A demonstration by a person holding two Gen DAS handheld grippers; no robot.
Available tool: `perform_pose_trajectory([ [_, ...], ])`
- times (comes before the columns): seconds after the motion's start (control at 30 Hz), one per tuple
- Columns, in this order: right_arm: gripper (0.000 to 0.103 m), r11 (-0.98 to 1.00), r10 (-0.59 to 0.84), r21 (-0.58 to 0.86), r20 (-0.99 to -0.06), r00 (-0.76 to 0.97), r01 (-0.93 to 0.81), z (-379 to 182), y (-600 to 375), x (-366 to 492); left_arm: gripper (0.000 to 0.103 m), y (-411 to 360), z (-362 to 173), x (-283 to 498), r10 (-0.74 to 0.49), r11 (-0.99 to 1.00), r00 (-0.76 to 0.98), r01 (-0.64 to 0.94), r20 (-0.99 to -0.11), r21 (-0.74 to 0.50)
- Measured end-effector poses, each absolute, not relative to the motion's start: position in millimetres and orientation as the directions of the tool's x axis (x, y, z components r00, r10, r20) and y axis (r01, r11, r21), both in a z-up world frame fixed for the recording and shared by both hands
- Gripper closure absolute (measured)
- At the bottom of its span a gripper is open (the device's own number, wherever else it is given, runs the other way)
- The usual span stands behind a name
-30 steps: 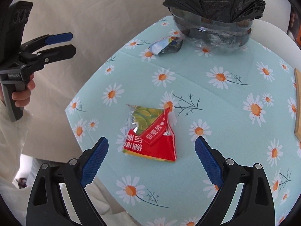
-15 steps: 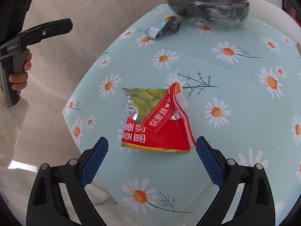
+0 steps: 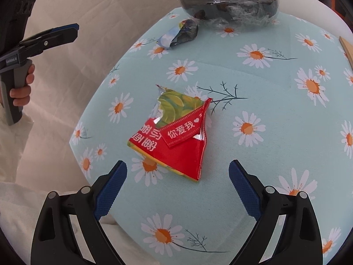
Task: Collect trash
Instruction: 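Lower the right tool onto the red snack wrapper and close on it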
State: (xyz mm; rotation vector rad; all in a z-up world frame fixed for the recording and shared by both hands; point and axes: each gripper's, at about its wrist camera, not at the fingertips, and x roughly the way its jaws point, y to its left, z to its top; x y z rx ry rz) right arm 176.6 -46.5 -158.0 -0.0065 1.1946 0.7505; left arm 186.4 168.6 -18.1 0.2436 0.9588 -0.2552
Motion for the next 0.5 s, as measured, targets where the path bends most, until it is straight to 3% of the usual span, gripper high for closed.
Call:
perform_pose_trajectory([
  [0.3, 0.014, 0.78, 0.464, 0.284, -0.86, 0.211, -0.557, -170, -19, 173, 0.006, 177, -25, 203, -0.117, 0.923, 0.527, 0.371, -0.842, 0.104],
  [0.37, 0.028, 0.783, 0.46, 0.267, -0.857, 0.234, -0.561, -170, -15, 174, 0.006, 180, -26, 207, -0.12, 0.916, 0.526, 0.385, -0.842, 0.11],
  [0.43, 0.063, 0.78, 0.459, 0.27, -0.86, 0.223, -0.565, -172, -10, 176, 0.006, 183, -27, 210, -0.126, 0.91, 0.527, 0.399, -0.841, 0.114],
  [0.5, 0.074, 0.788, 0.448, 0.254, -0.861, 0.24, -0.561, -173, -7, 177, 0.006, 187, -28, 215, -0.135, 0.907, 0.527, 0.407, -0.839, 0.109],
])
